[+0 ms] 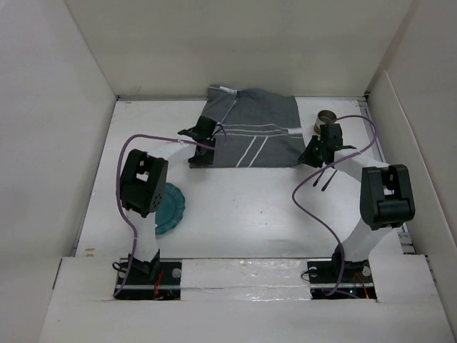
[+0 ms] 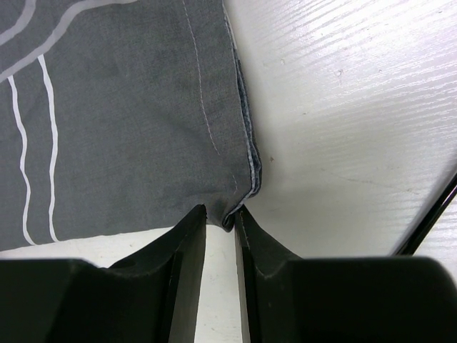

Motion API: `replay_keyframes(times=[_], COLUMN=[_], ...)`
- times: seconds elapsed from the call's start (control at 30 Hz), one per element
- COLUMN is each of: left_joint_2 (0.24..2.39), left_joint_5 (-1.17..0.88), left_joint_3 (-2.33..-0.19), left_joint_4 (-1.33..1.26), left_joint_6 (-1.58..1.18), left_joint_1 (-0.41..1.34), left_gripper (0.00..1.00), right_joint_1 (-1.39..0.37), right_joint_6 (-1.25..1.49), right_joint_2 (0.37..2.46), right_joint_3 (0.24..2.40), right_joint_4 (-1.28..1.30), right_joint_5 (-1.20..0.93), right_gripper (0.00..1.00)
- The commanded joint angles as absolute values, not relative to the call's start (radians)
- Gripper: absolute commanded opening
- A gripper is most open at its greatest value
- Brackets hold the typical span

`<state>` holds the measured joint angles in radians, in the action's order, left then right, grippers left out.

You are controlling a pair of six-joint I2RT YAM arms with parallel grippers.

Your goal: Set the dinner table for one person

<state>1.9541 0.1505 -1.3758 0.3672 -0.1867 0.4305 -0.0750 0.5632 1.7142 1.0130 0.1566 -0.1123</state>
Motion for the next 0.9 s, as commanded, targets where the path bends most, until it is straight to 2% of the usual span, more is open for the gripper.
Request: replay_keyframes(times=[0.0, 0.17, 0.27, 0.3, 0.4, 0.43, 0.53, 0.67, 0.87], left_joint_2=[1.939, 1.944, 1.957, 1.957, 1.945, 1.934, 1.89, 1.792, 1.582], left_joint_5=[0.133, 0.135, 0.149, 0.166, 0.178, 0.182, 0.187, 0.143, 0.006], left_joint_3=[-1.353, -1.341, -1.341, -1.341, -1.339, -1.338, -1.347, -1.364, -1.382], left_joint_4=[0.376, 0.367, 0.362, 0.356, 0.354, 0.353, 0.347, 0.325, 0.276], left_joint_6=[-0.176, -0.173, -0.181, -0.183, -0.19, -0.192, -0.207, -0.253, -0.377], left_joint_1=[0.442, 0.442, 0.442, 0.442, 0.442, 0.442, 0.442, 0.408, 0.262], left_gripper=[0.39, 0.38, 0.32, 0.27, 0.02, 0.0, 0.0, 0.0, 0.0], right_joint_1=[-0.081, -0.081, -0.081, -0.09, -0.091, -0.091, -0.091, -0.1, -0.109], right_joint_6=[0.551, 0.554, 0.555, 0.555, 0.555, 0.555, 0.557, 0.554, 0.535], right_joint_2=[1.718, 1.724, 1.727, 1.727, 1.73, 1.73, 1.718, 1.666, 1.499], right_joint_3=[1.042, 1.042, 1.04, 1.039, 1.035, 1.035, 1.035, 1.052, 1.129], right_joint_4=[0.144, 0.141, 0.141, 0.141, 0.143, 0.143, 0.146, 0.166, 0.244], right_joint_5=[-0.115, -0.117, -0.118, -0.118, -0.117, -0.112, -0.107, -0.083, -0.044], right_gripper=[0.29, 0.29, 0.29, 0.29, 0.2, 0.14, 0.0, 0.0, 0.0])
